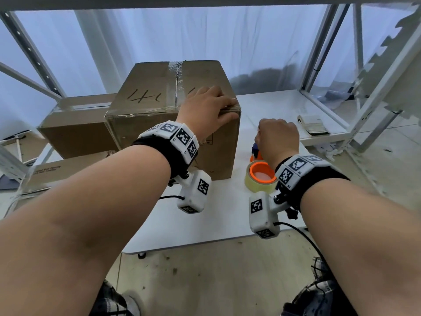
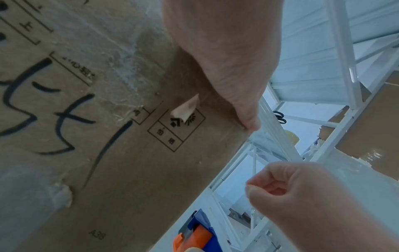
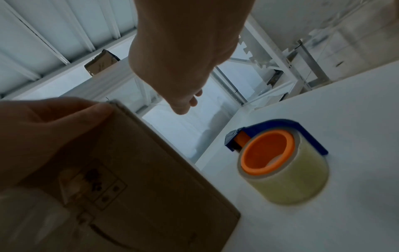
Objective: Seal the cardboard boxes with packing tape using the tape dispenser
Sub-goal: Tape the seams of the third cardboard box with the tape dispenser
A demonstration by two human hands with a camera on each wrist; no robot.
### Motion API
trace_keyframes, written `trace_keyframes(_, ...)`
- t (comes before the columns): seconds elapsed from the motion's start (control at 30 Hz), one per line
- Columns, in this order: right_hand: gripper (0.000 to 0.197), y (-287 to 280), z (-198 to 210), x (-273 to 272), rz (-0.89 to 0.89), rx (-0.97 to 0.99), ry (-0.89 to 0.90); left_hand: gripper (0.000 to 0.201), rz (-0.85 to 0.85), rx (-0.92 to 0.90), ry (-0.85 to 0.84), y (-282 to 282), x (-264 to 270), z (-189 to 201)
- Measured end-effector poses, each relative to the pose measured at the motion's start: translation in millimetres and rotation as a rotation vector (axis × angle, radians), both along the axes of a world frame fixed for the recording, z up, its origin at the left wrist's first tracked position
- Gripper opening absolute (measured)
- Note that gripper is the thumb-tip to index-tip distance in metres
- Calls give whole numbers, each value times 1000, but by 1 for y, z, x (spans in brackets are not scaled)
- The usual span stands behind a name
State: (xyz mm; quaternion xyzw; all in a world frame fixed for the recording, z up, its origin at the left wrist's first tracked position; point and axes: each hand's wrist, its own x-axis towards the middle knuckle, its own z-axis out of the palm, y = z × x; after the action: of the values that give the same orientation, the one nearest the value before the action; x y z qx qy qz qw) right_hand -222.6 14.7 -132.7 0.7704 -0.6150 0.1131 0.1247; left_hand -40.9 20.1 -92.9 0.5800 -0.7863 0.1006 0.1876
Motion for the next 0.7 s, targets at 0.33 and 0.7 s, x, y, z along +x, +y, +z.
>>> trace_keyframes(0.33,19,5,-13,24,44,191,-425,47,-8,-16,-166,0,4,-5)
trace_keyframes(0.7,18,6,-15,30,54,196,-425,46,-3,-19,-170,2,4,-7)
